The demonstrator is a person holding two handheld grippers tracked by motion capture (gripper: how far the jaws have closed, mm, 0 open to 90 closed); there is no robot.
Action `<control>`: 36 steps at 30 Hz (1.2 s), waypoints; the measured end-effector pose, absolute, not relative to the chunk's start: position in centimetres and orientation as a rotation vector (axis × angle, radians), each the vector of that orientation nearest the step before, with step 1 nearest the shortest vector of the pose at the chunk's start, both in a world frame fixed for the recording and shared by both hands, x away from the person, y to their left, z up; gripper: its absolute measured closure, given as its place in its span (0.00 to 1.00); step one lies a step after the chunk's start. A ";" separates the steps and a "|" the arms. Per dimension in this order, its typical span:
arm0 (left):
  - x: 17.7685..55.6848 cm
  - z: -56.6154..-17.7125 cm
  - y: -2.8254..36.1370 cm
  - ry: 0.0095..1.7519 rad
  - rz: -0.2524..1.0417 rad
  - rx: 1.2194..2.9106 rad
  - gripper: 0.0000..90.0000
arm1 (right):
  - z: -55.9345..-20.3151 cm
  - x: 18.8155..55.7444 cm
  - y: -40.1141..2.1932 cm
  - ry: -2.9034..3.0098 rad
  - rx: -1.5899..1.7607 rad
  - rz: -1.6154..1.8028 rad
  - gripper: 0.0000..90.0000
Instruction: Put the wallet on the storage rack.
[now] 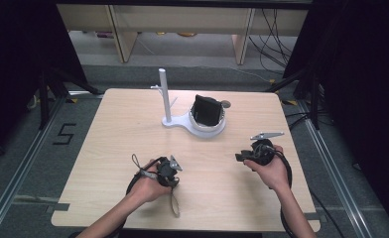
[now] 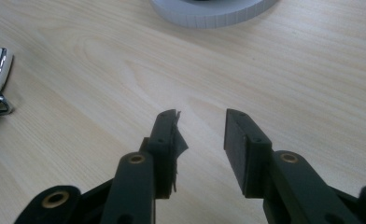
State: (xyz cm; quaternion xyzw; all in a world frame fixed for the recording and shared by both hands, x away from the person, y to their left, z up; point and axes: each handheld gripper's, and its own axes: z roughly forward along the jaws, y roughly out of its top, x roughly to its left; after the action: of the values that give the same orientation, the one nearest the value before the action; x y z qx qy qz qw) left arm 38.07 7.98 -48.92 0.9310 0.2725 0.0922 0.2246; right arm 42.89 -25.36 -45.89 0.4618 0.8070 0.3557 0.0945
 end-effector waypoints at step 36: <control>37.7 -48.0 8.1 0.685 0.244 2.657 0.76 | -45.8 42.6 -25.0 2.399 1.453 1.011 0.73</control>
State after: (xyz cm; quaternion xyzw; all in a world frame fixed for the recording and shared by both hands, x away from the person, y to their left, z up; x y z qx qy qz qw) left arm 37.67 8.11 -47.97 0.9466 0.2439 0.0870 0.1923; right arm 42.63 -25.04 -45.83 0.4859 0.8020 0.3380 0.0799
